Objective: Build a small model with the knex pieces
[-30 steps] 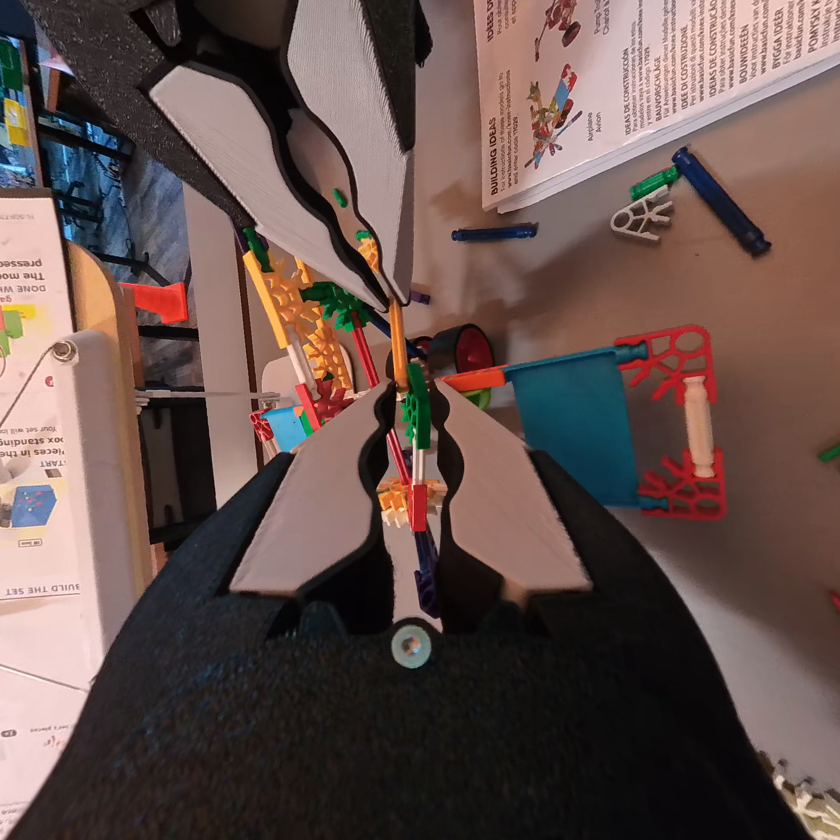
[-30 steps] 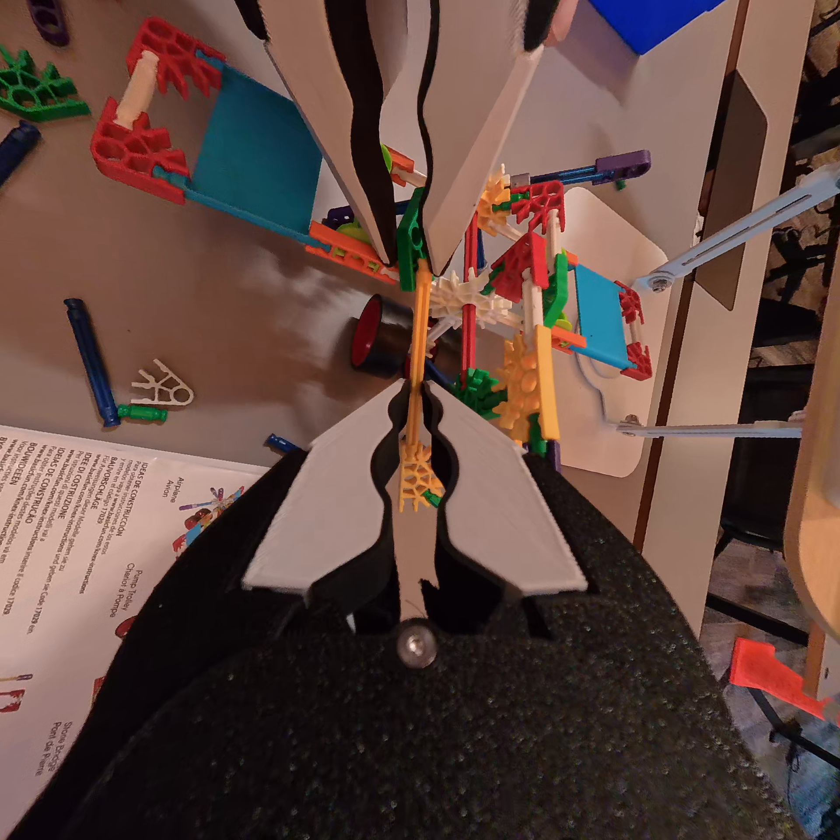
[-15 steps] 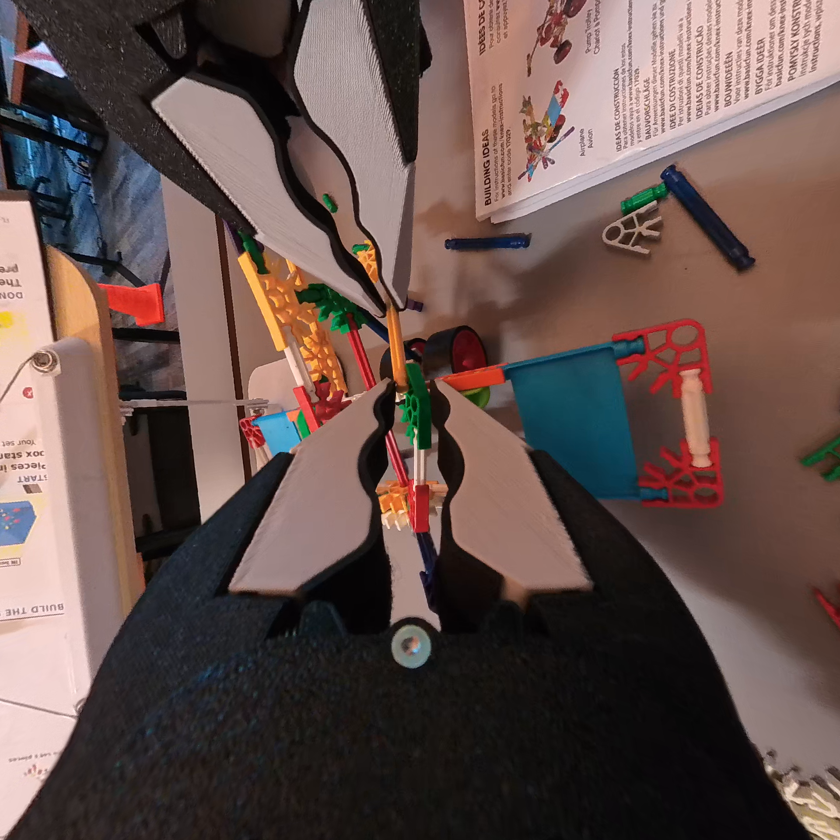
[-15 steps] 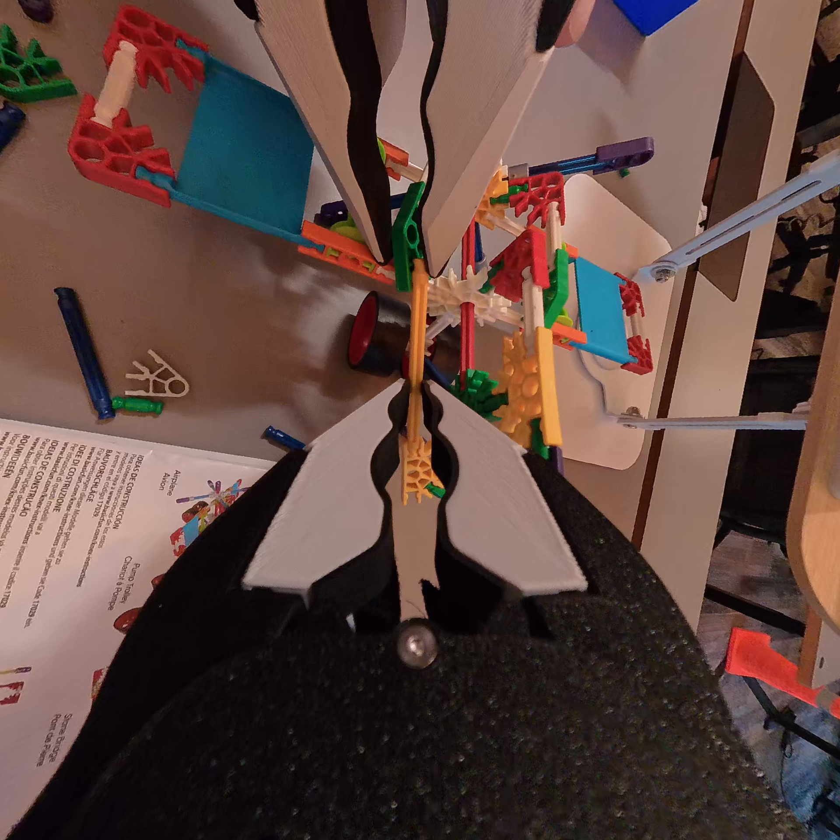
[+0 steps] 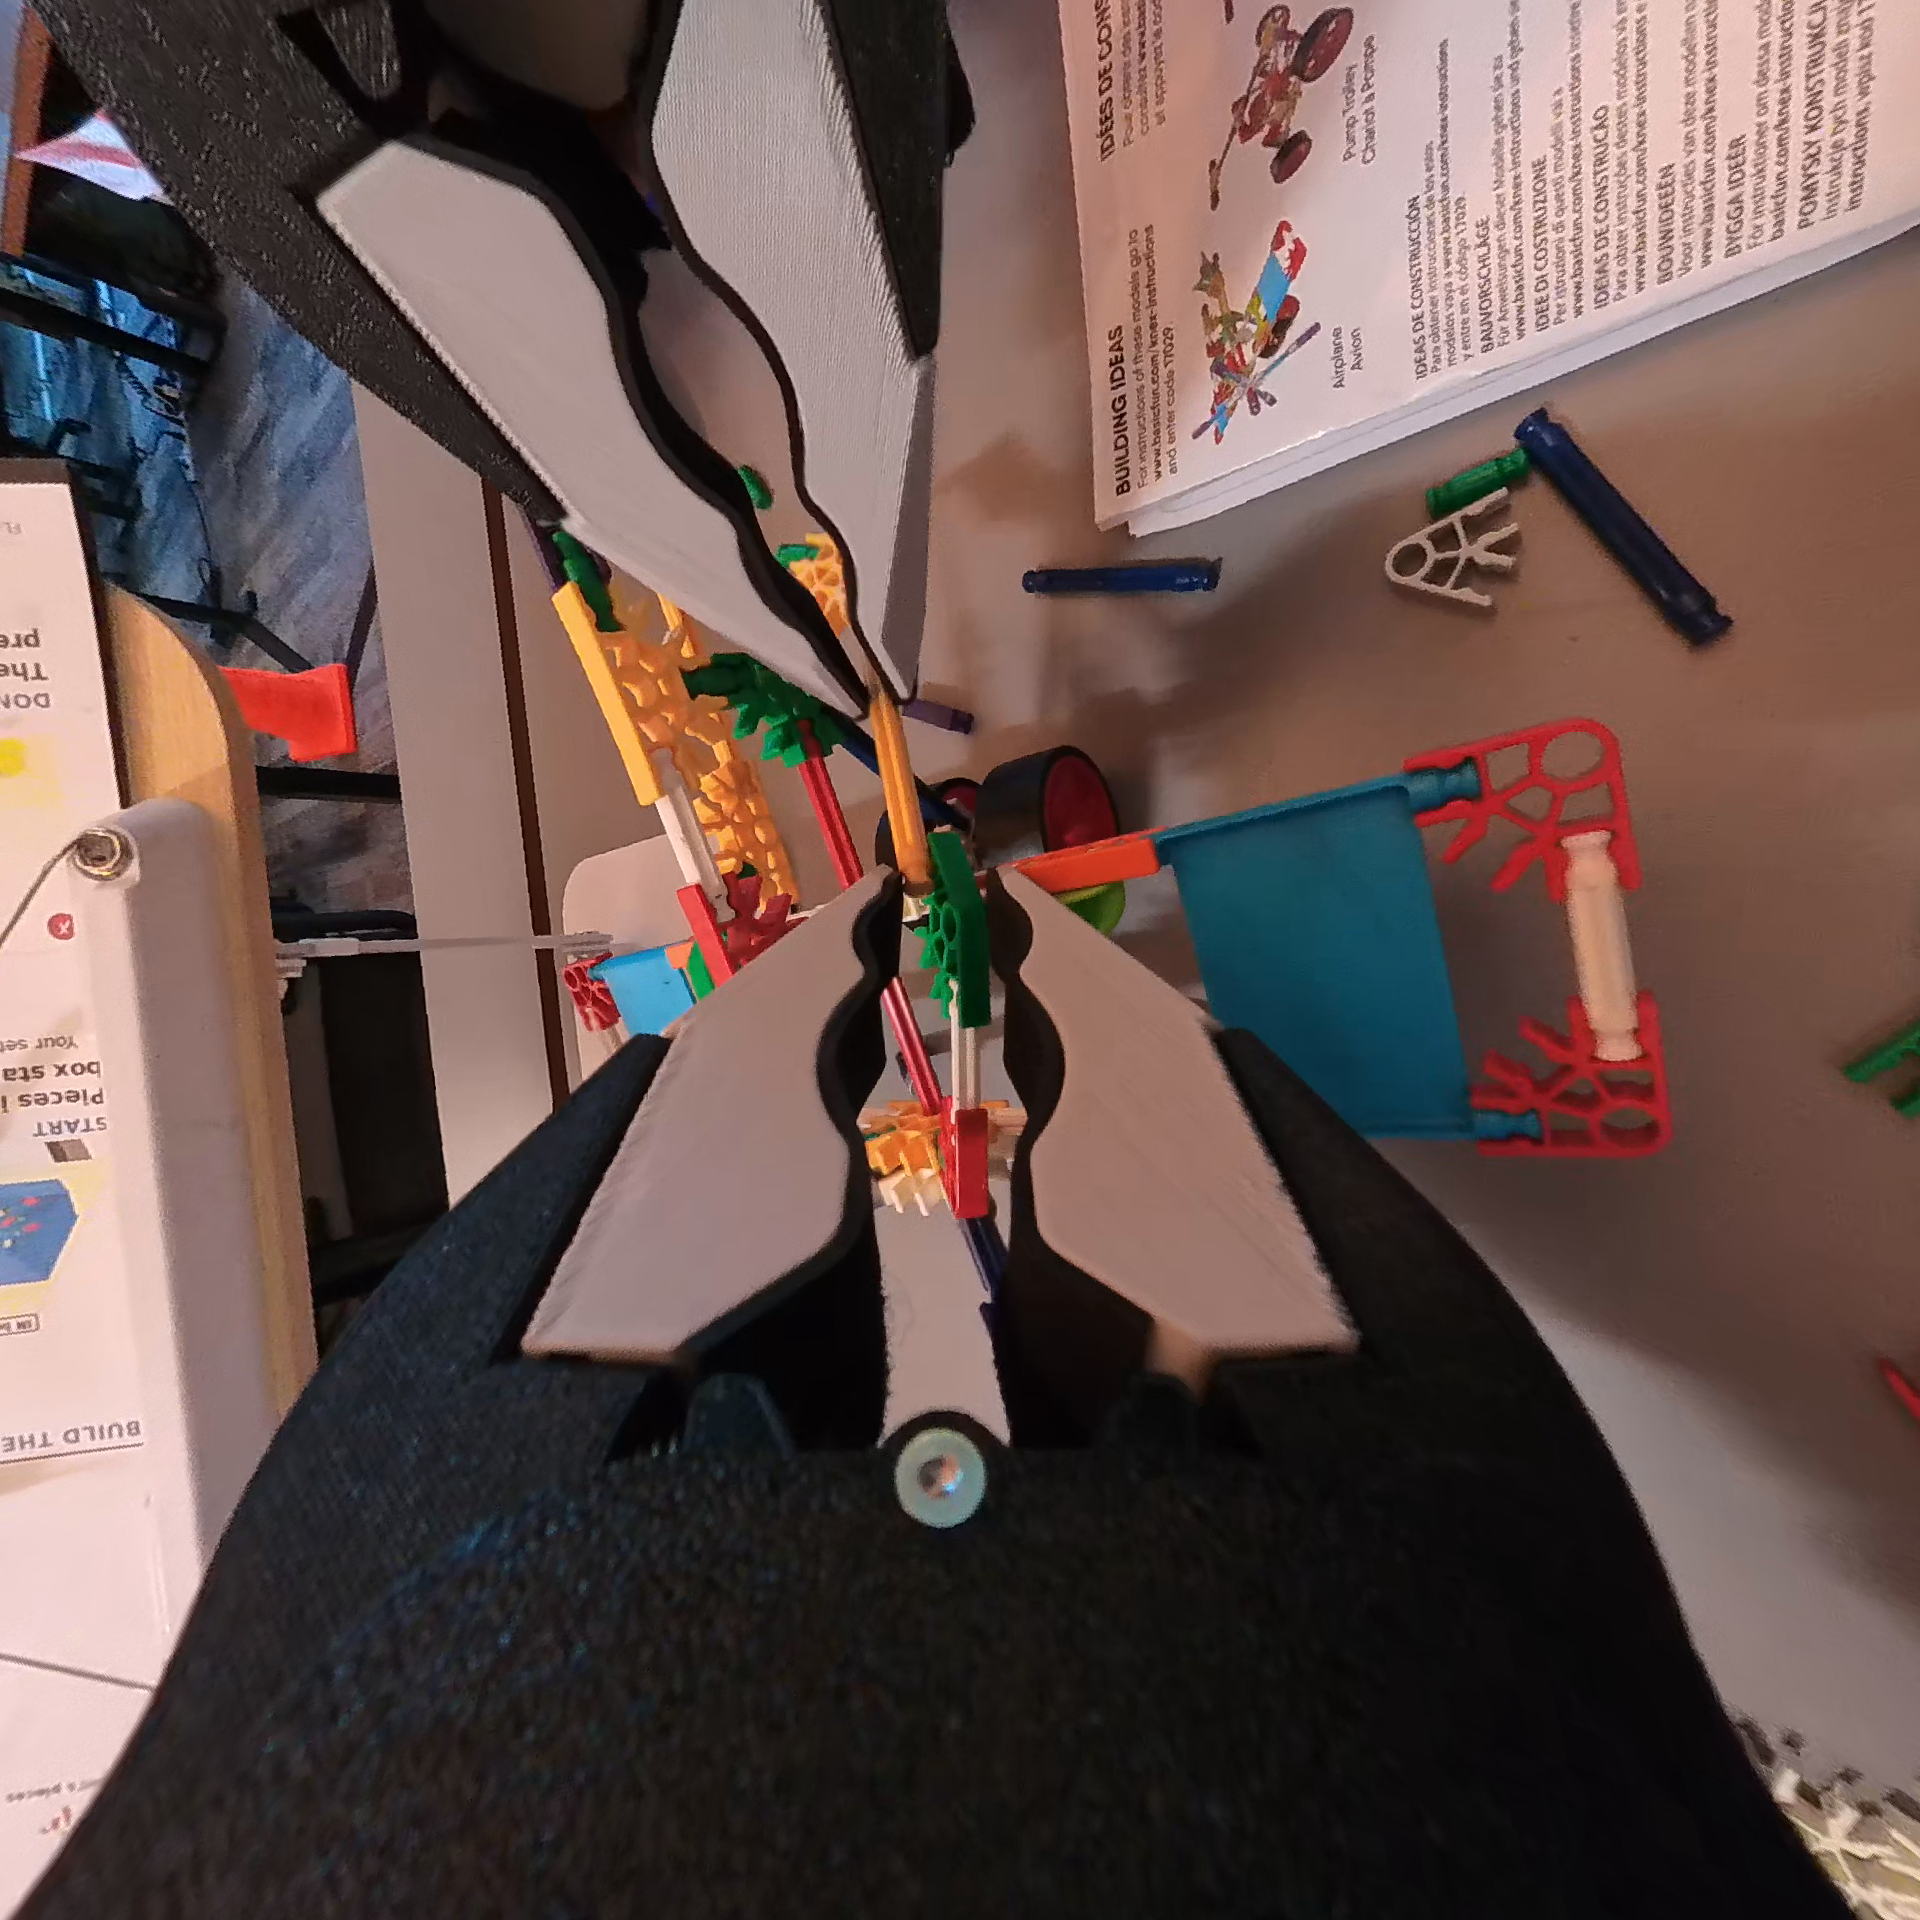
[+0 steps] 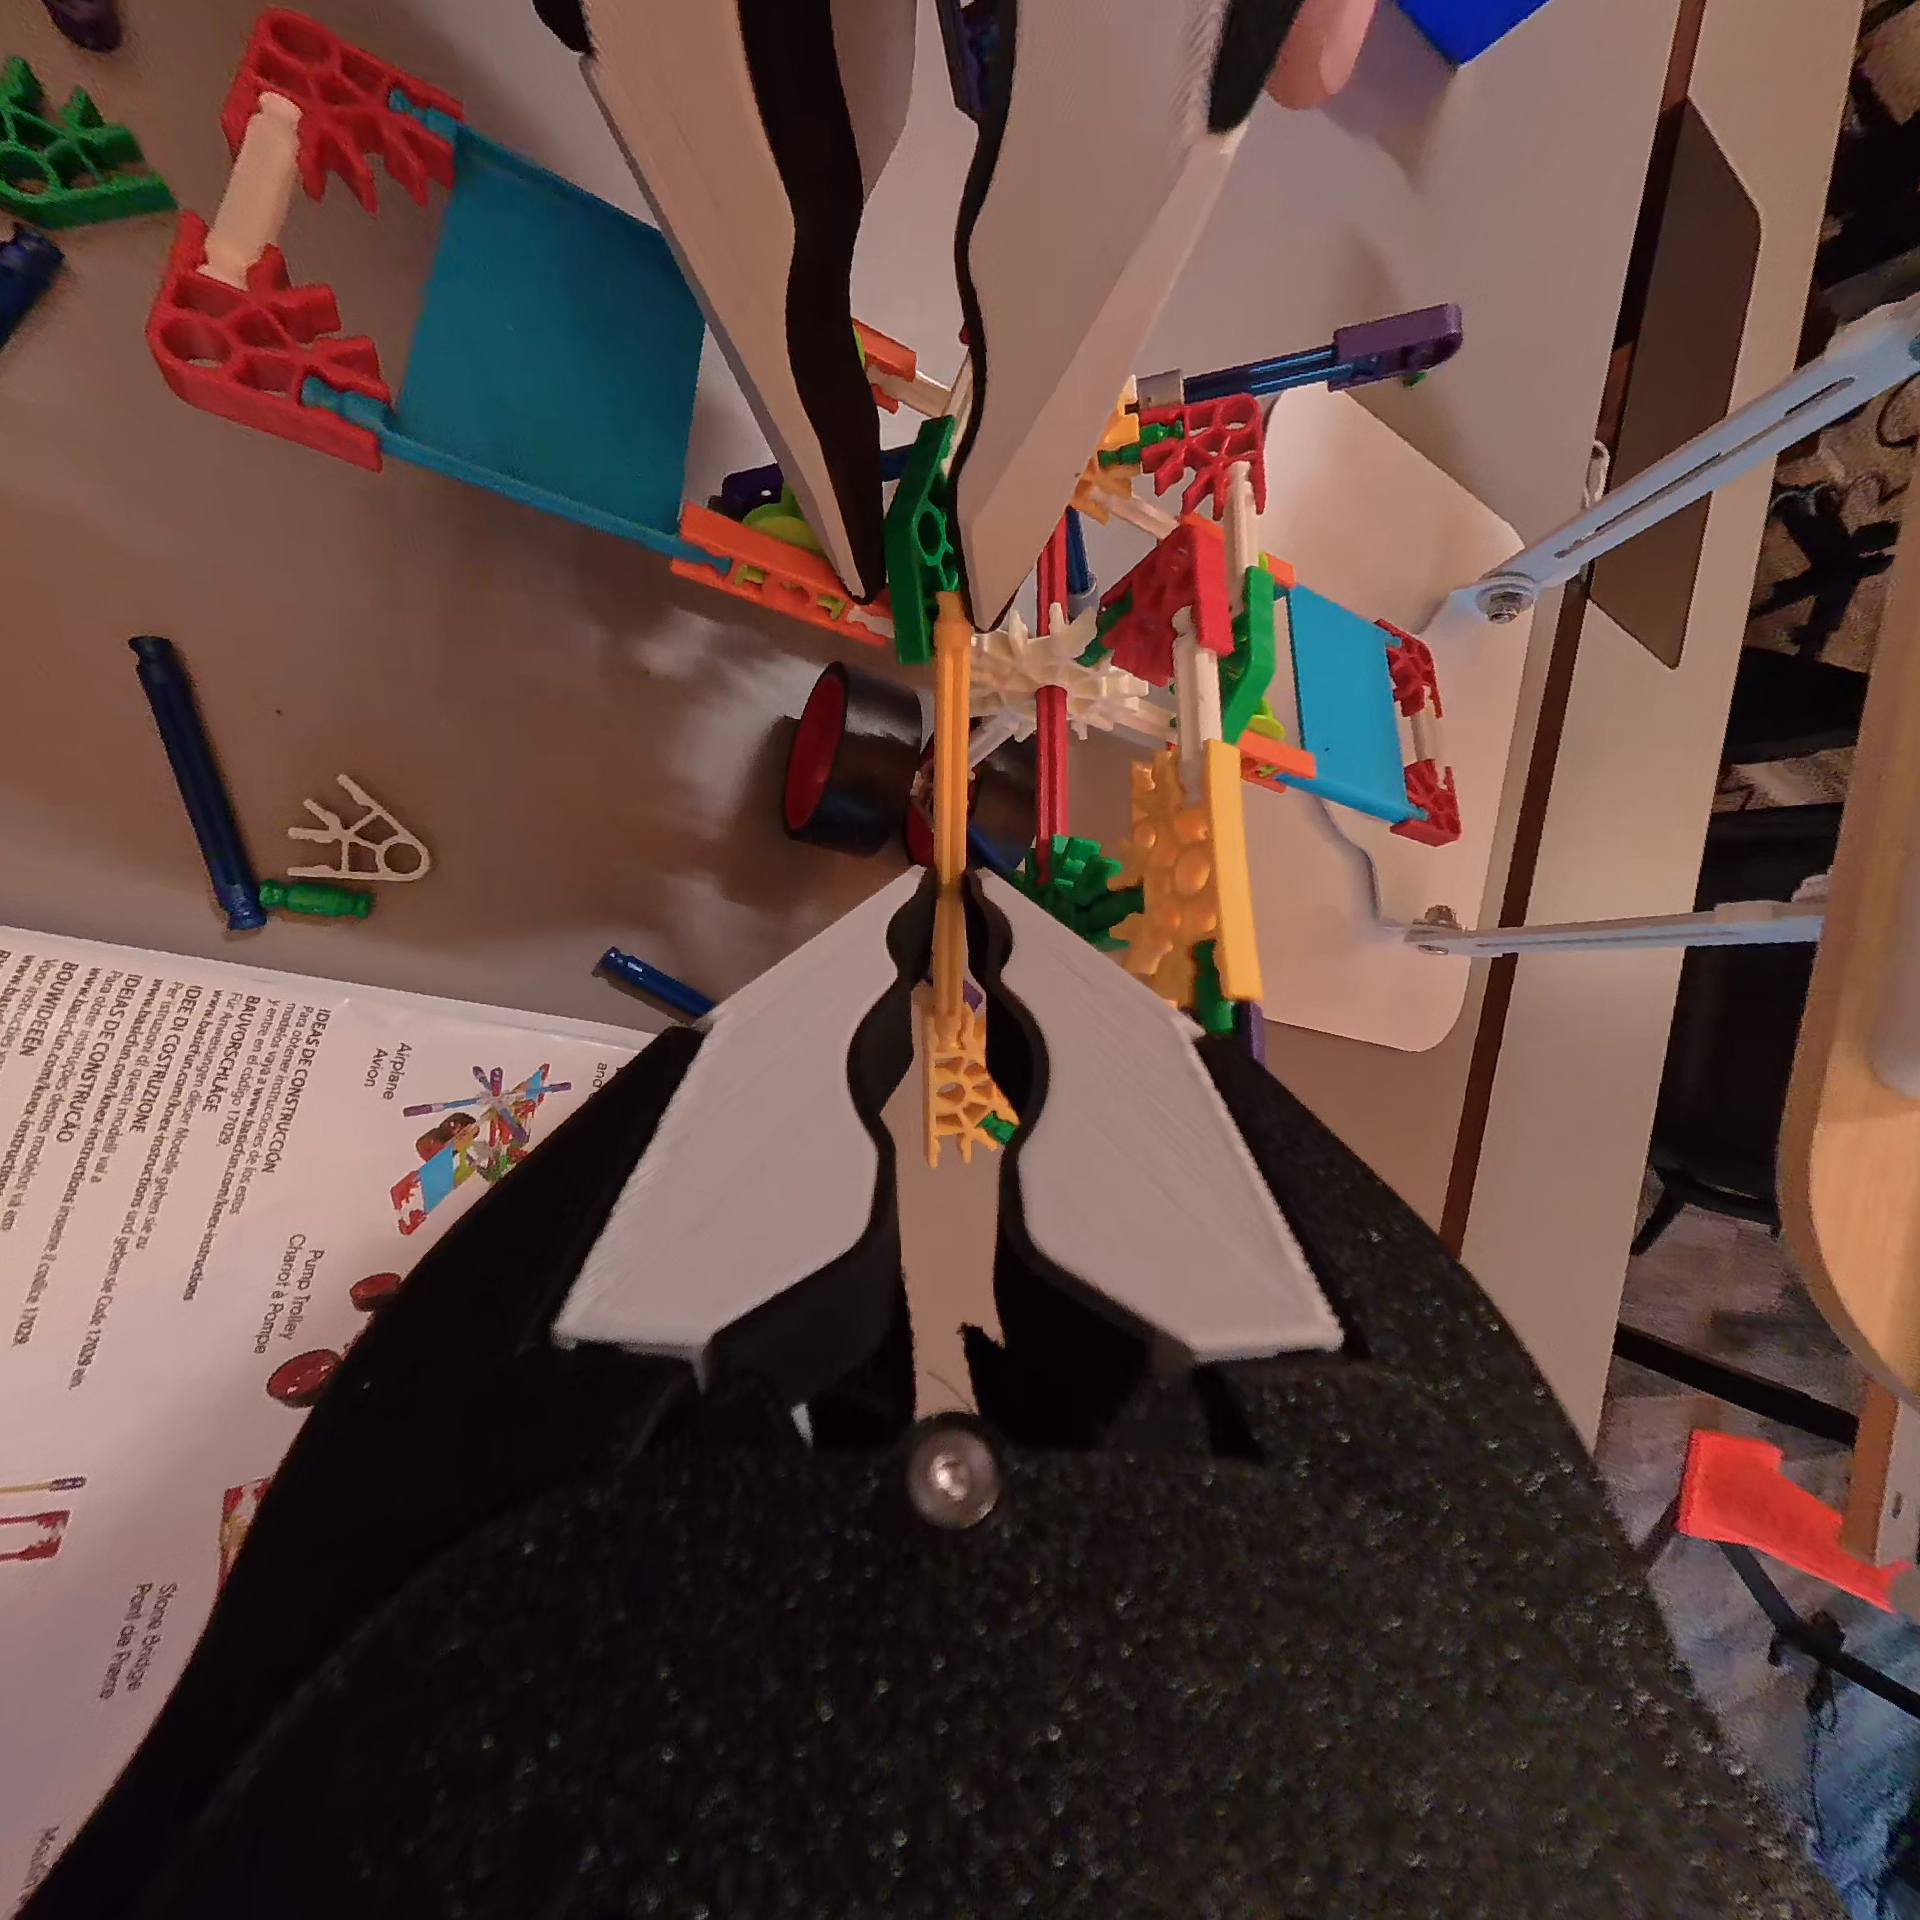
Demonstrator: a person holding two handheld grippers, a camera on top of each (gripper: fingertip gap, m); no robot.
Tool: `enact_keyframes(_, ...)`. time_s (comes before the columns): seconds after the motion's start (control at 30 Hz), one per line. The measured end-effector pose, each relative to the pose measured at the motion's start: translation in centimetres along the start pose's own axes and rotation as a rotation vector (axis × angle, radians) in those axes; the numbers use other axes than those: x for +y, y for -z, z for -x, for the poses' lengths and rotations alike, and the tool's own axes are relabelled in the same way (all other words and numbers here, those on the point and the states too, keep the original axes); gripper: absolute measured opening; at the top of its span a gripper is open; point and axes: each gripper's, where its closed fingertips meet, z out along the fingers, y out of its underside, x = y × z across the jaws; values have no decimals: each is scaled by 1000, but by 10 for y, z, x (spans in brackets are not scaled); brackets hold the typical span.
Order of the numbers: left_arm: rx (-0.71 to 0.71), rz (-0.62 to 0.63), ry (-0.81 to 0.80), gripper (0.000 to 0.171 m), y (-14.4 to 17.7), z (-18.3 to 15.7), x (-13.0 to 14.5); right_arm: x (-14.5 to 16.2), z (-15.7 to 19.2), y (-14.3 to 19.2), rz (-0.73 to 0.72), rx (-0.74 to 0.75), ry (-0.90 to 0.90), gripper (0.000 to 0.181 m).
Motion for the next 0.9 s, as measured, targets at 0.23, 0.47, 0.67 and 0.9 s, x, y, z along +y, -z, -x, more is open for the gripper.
enact_keyframes(0.23,7,0,-7,15,-2,1,-2,3,0,1,6,-5,-3,5)
enact_keyframes(0.47,9,2,-6,15,-2,2,-3,4,-1,3,3,-7,-13,5)
enact_keyframes(0.67,18,2,-5,15,-3,1,-3,5,-2,4,15,4,-6,5)
enact_keyframes(0.9,41,6,-11,13,-3,-1,-4,6,-1,3,35,7,10,5)
